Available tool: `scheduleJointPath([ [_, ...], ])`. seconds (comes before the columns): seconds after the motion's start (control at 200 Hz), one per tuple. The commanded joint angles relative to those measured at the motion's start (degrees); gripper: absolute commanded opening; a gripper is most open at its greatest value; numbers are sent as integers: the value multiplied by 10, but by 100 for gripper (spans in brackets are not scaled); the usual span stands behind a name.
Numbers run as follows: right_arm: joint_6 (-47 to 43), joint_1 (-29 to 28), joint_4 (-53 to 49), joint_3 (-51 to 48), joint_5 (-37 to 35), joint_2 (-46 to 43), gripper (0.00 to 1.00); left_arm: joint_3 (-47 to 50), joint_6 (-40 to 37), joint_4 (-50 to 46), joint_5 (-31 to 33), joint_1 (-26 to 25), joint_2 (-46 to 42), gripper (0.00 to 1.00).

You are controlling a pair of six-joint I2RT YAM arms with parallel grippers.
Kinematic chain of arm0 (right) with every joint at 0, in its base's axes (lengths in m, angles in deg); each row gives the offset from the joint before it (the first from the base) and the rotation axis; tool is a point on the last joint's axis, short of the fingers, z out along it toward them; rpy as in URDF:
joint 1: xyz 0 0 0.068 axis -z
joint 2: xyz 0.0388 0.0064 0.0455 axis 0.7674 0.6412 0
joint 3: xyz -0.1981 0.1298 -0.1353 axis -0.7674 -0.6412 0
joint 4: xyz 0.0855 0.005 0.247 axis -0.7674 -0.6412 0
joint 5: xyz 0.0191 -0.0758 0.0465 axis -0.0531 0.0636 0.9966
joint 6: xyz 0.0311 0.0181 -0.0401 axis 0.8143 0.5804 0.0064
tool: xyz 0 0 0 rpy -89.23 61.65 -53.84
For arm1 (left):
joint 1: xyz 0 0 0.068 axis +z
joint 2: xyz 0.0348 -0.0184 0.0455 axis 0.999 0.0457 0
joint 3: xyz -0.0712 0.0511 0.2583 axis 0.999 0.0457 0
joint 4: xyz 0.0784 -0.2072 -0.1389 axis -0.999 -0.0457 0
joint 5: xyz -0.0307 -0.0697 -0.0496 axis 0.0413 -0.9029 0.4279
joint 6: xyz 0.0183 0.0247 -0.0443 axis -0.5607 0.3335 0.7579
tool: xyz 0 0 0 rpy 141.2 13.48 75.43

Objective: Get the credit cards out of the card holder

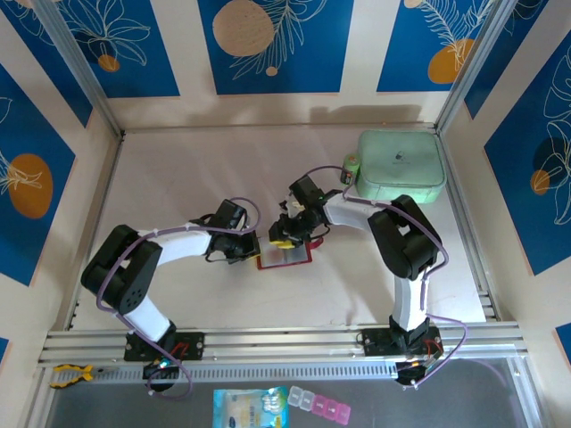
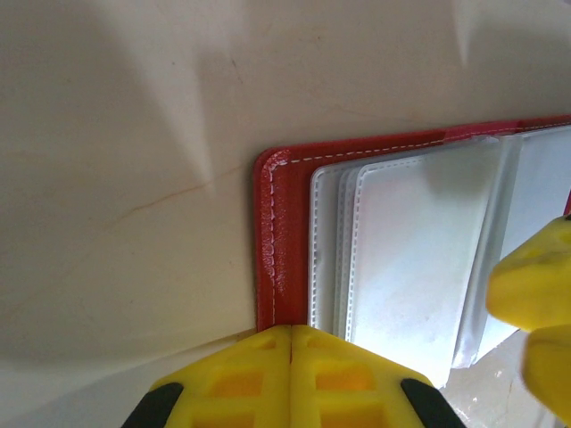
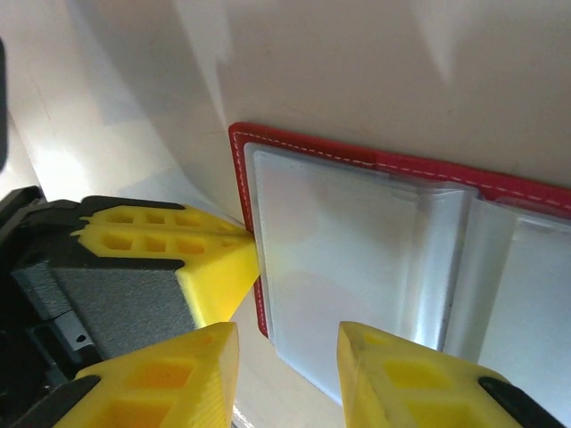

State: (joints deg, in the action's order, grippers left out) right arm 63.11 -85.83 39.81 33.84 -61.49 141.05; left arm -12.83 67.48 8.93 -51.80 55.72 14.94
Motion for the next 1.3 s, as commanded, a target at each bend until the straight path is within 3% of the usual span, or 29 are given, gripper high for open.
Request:
scheduleJointPath([
  [0.0, 5, -6, -3, 7, 14, 14, 35, -7, -11, -25, 14, 8, 11, 0],
  [0.54, -25, 3, -56, 10, -41, 6, 35, -10, -20, -34, 11, 17, 16, 0],
  [1.295, -96, 34, -47, -5, 60, 25, 29, -40, -18, -42, 2, 22, -15, 2],
])
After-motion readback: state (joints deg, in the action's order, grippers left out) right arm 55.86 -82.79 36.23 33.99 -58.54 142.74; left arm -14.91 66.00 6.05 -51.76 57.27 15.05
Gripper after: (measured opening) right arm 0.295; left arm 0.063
